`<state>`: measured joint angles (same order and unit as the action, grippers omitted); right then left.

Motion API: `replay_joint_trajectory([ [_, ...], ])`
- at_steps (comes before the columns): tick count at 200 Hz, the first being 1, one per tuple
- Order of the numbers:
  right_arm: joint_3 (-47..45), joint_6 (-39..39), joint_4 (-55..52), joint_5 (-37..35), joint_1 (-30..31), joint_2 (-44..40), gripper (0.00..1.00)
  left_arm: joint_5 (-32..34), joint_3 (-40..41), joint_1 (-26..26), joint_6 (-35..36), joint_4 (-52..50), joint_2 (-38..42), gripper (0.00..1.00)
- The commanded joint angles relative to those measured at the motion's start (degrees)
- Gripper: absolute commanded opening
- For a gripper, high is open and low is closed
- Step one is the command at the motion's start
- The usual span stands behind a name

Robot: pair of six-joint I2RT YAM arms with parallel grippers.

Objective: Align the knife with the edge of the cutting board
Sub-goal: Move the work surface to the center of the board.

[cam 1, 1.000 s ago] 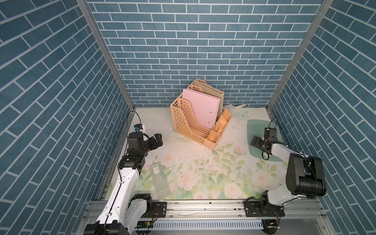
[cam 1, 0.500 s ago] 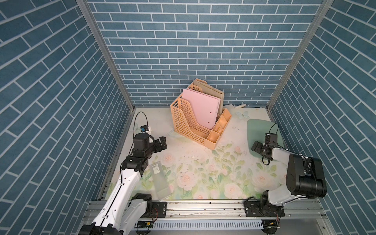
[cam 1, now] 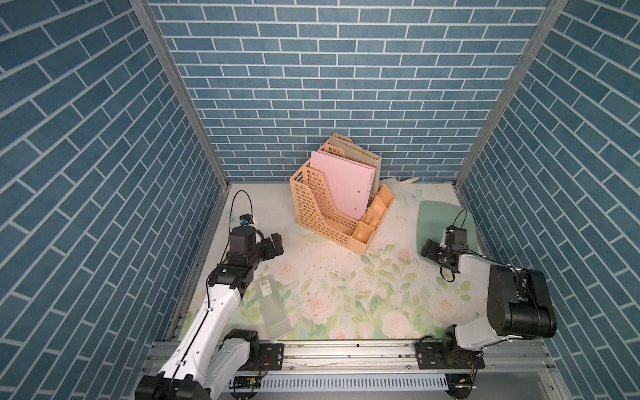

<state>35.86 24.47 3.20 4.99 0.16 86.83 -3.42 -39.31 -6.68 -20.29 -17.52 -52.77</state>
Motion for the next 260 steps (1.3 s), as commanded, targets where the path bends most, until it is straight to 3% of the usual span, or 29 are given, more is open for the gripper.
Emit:
replay_joint_trajectory([
  [1,-2.3,7.3,-6.8,8.1,7.0,1.9,0.84,0.9,-1.2,-0.2,0.5,-1.1,0.0,1.0],
  [55,8.3,14.2,-3.3,8.6,24.1,13.3,0.84,1.2,-1.1,-0.2,0.5,-1.3,-0.4,1.0],
  [113,22.5,18.5,2.8,12.2,34.0,26.3,0.84,2.0,-1.1,-0.2,0.4,-1.5,-0.8,1.0],
  [214,31.6,29.0,12.2,9.9,52.5,33.3,0.84,2.1,-1.0,-0.2,0.3,-1.6,-1.1,1.0],
  [260,35.6,25.2,12.8,11.6,55.0,33.2,0.84,2.1,-0.9,-0.2,0.1,-1.4,-1.0,1.0],
])
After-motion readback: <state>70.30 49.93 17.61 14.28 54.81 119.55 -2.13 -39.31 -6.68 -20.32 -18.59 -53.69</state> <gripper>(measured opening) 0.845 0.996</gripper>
